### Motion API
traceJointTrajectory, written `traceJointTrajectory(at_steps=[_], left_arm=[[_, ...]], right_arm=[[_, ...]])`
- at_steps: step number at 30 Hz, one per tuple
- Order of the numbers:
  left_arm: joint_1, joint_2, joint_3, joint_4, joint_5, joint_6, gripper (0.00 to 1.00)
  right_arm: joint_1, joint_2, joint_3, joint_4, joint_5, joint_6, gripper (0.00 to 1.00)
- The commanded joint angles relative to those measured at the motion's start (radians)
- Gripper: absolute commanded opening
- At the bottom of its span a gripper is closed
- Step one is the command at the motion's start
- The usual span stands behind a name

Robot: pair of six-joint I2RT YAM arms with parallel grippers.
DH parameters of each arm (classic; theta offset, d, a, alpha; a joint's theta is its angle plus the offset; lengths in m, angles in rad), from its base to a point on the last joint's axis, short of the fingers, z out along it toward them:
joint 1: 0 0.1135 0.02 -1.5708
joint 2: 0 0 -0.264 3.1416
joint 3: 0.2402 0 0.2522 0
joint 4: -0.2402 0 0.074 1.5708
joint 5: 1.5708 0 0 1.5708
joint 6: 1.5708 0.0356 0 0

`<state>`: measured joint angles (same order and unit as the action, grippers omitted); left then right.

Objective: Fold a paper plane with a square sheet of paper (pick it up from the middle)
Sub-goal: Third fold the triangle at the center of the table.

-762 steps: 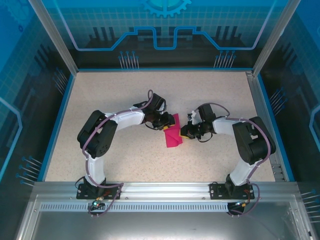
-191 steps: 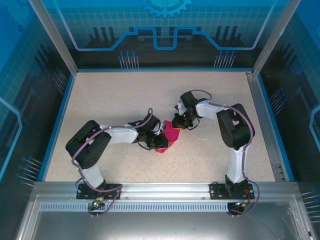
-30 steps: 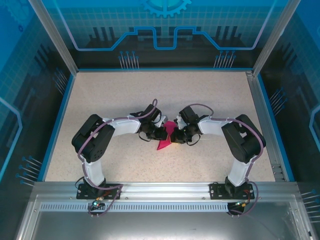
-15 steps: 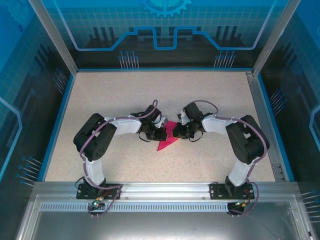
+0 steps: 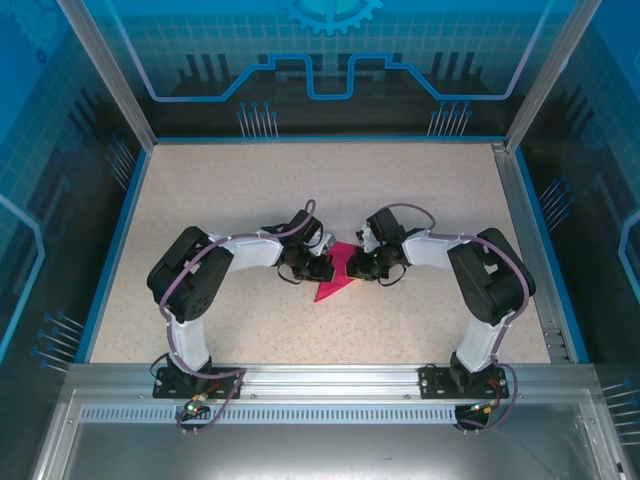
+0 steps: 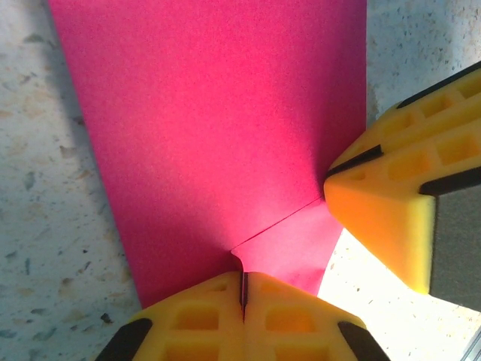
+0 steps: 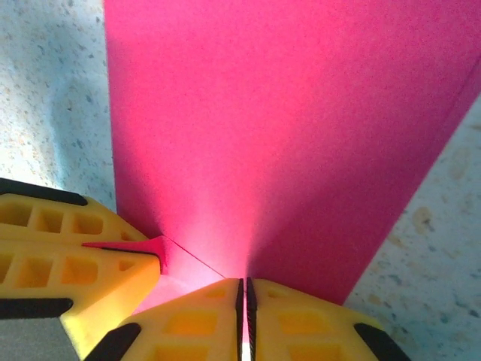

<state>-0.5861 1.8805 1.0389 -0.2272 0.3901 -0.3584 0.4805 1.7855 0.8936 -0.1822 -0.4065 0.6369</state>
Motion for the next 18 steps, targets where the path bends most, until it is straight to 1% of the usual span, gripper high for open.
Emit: traceJointTrajectory(at_steps=[1,6,9,13,16,18], left_arm=[[0.007,0.027,-0.007,-0.032,-0.028,0.021,0.05],[0.007,0.026,-0.007,-0.031,-0.027,0.02,0.05],[0.007,0.025,-0.007,-0.03,-0.025,0.019,0.06],[0.007,0.023,-0.007,-0.03,-0.025,0.018,0.06],[0.007,0.025,-0.004,-0.032,-0.025,0.019,0.05],[0.006,0.025,-0.002,-0.03,-0.023,0.017,0.06]], right_arm=[[-0.026,-0.027,-0.044,0.041,-0.035,0.005,0.14],[-0.032,0.047,-0.019,-0.007,-0.002,-0.007,0.12],[-0.03,0.005,-0.019,-0.007,-0.009,0.001,0.13],[-0.008,-0.07,0.04,-0.06,-0.008,-0.017,0.14],[0.014,-0.083,0.062,-0.054,-0.035,-0.019,0.15],[0.031,-0.065,0.075,-0.056,-0.033,-0.022,0.15]])
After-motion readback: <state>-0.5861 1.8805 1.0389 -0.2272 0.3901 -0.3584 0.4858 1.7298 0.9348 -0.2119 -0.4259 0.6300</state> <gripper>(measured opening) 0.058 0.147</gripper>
